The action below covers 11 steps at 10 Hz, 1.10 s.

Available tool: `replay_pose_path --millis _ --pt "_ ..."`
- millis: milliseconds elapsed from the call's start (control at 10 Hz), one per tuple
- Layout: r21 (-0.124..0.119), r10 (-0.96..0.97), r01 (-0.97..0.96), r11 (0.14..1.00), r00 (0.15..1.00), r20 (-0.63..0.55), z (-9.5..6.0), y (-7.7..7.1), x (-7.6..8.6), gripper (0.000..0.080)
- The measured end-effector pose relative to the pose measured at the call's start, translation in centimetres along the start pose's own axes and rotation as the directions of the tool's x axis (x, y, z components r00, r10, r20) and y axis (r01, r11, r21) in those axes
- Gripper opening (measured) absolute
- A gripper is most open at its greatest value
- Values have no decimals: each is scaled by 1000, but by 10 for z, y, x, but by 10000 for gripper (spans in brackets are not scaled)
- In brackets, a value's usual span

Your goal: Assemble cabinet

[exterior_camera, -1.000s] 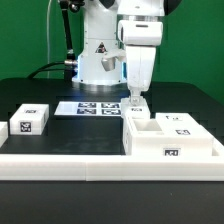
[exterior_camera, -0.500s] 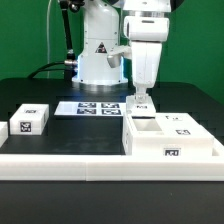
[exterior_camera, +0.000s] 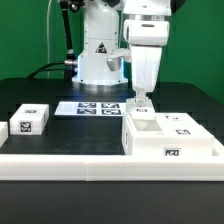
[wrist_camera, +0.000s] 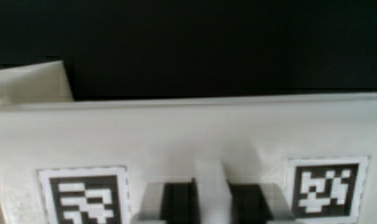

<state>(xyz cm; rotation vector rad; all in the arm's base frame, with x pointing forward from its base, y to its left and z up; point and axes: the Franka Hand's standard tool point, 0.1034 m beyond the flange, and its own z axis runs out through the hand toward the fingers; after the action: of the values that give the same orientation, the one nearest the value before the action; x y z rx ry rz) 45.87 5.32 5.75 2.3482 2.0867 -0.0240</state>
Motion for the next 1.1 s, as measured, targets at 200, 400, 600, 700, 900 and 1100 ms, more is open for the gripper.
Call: replay_pose_path --millis 200,400,600,700,900,1100 --pt "-1 -3 3 1000 1000 0 0 0 0 70" --pt "-8 -16 16 1000 1000 -4 0 1 1 70" --pt "-8 -16 16 1000 1000 -4 0 1 1 70" --pt "-12 -40 40 999 999 -4 1 2 0 70" --pt "-26 -79 79 997 997 -7 1 6 0 70" --pt "-34 -112 112 993 994 -8 1 15 2 70"
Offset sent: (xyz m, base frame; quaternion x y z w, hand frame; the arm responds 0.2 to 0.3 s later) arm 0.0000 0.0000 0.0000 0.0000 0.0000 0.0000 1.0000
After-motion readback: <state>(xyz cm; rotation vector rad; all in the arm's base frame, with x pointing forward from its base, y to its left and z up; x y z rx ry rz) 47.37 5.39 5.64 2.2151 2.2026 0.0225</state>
